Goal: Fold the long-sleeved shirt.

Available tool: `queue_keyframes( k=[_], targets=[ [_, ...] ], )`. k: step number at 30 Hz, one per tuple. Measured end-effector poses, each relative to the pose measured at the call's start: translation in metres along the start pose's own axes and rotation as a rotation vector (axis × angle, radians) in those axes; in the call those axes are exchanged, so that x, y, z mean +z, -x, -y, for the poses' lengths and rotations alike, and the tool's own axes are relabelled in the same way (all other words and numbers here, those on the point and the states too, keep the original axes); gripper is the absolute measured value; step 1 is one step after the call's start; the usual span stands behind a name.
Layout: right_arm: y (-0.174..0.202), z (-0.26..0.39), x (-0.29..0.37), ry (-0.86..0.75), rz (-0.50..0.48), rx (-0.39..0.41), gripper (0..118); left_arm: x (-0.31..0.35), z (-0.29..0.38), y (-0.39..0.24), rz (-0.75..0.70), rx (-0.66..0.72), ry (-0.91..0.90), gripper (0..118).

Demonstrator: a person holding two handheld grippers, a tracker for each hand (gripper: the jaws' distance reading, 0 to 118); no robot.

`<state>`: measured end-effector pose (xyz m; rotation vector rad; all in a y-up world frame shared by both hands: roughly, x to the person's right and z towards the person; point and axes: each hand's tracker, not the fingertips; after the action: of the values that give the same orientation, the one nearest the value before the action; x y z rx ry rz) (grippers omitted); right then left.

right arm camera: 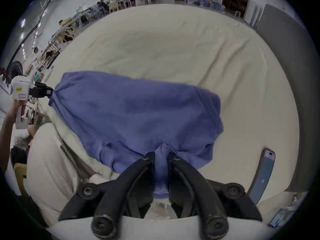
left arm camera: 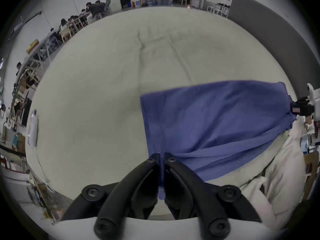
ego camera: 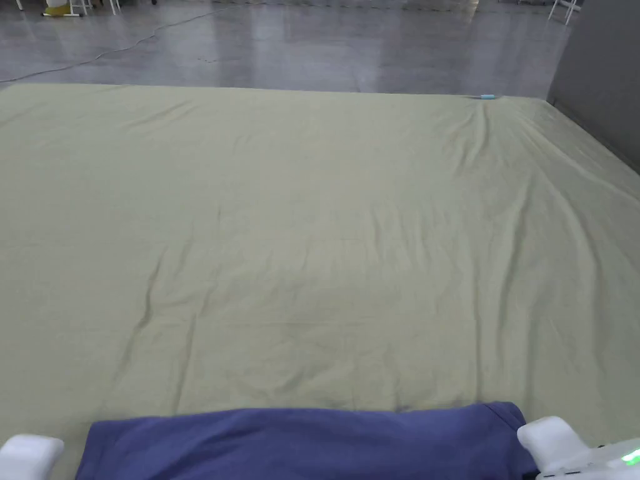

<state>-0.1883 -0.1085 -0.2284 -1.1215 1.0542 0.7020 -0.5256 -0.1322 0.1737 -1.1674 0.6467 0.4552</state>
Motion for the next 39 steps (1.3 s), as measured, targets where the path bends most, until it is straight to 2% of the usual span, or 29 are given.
queue_keyframes(
  k=[6, 8, 9, 10, 11, 12, 13, 14, 16, 17, 18, 19, 20, 21, 22, 24, 28, 29, 30, 31, 33, 36, 37, 39],
  targets=[
    [0.0, -0.004, -0.012, 0.008, 0.018, -0.037, 9, -0.006, 0.002, 0.002, -0.013, 0.041, -0.043, 0],
    [-0.003, -0.007, -0.004, -0.003, 0.002, -0.035, 20, -0.001, 0.0, 0.0, -0.037, 0.029, -0.052, 0],
    [-0.006, -0.009, 0.007, -0.026, -0.025, -0.052, 36, 0.007, -0.003, -0.001, -0.028, 0.032, -0.051, 9],
    [-0.009, -0.012, 0.022, -0.042, -0.079, -0.111, 71, 0.019, -0.004, -0.001, -0.047, 0.05, -0.06, 46],
    [-0.011, -0.012, 0.04, -0.072, -0.097, -0.157, 93, 0.032, -0.005, 0.001, -0.039, 0.092, -0.089, 89],
    [-0.012, -0.013, 0.058, -0.128, -0.113, -0.174, 100, 0.043, -0.004, 0.002, -0.003, 0.113, -0.128, 117],
    [-0.011, -0.014, 0.078, -0.198, -0.128, -0.185, 99, 0.063, -0.002, 0.002, 0.07, 0.167, -0.276, 113],
    [-0.008, -0.014, 0.091, -0.239, -0.129, -0.189, 99, 0.072, -0.001, 0.004, 0.062, 0.172, -0.238, 113],
    [-0.003, -0.012, 0.107, -0.291, -0.151, -0.202, 99, 0.081, 0.005, -0.001, 0.107, 0.191, -0.273, 114],
    [0.001, -0.01, 0.109, -0.291, -0.17, -0.204, 99, 0.08, 0.013, -0.008, 0.11, 0.188, -0.257, 114],
    [0.006, -0.007, 0.107, -0.291, -0.184, -0.209, 92, 0.077, 0.016, -0.012, 0.13, 0.179, -0.217, 111],
    [0.014, -0.004, 0.103, -0.295, -0.185, -0.211, 54, 0.072, 0.02, -0.017, 0.134, 0.16, -0.154, 88],
    [0.021, -0.002, 0.099, -0.299, -0.188, -0.211, 6, 0.068, 0.024, -0.021, 0.125, 0.152, -0.145, 46],
    [0.028, 0.0, 0.089, -0.286, -0.191, -0.209, 0, 0.06, 0.031, -0.028, 0.126, 0.138, -0.143, 0],
    [0.032, 0.001, 0.082, -0.271, -0.194, -0.213, 0, 0.054, 0.033, -0.028, 0.136, 0.144, -0.141, 0],
    [0.037, 0.004, 0.072, -0.226, -0.259, -0.209, 0, 0.049, 0.032, -0.016, 0.181, 0.198, -0.139, 0],
    [0.035, 0.005, 0.069, -0.232, -0.362, -0.221, 0, 0.045, 0.026, 0.037, 0.451, 0.421, -0.246, 0],
    [0.035, 0.004, 0.069, -0.233, -0.368, -0.218, 0, 0.04, 0.024, 0.05, 0.513, 0.459, -0.247, 19],
    [0.034, 0.004, 0.069, -0.236, -0.372, -0.213, 0, 0.03, 0.019, 0.067, 0.519, 0.468, -0.231, 63],
    [0.034, 0.003, 0.069, -0.24, -0.38, -0.21, 0, 0.019, 0.017, 0.081, 0.524, 0.501, -0.205, 116],
    [0.032, 0.001, 0.066, -0.25, -0.416, -0.222, 0, 0.008, 0.02, 0.085, 0.584, 0.554, -0.18, 116],
    [0.033, -0.002, 0.06, -0.255, -0.519, -0.279, 0, -0.033, 0.022, 0.086, 0.64, 0.593, -0.041, 116],
    [0.033, -0.003, 0.058, -0.259, -0.549, -0.292, 0, -0.05, 0.018, 0.097, 0.711, 0.612, -0.011, 116],
    [0.036, -0.004, 0.053, -0.259, -0.587, -0.299, 0, -0.047, 0.012, 0.093, 0.814, 0.616, -0.081, 118]
  ],
)
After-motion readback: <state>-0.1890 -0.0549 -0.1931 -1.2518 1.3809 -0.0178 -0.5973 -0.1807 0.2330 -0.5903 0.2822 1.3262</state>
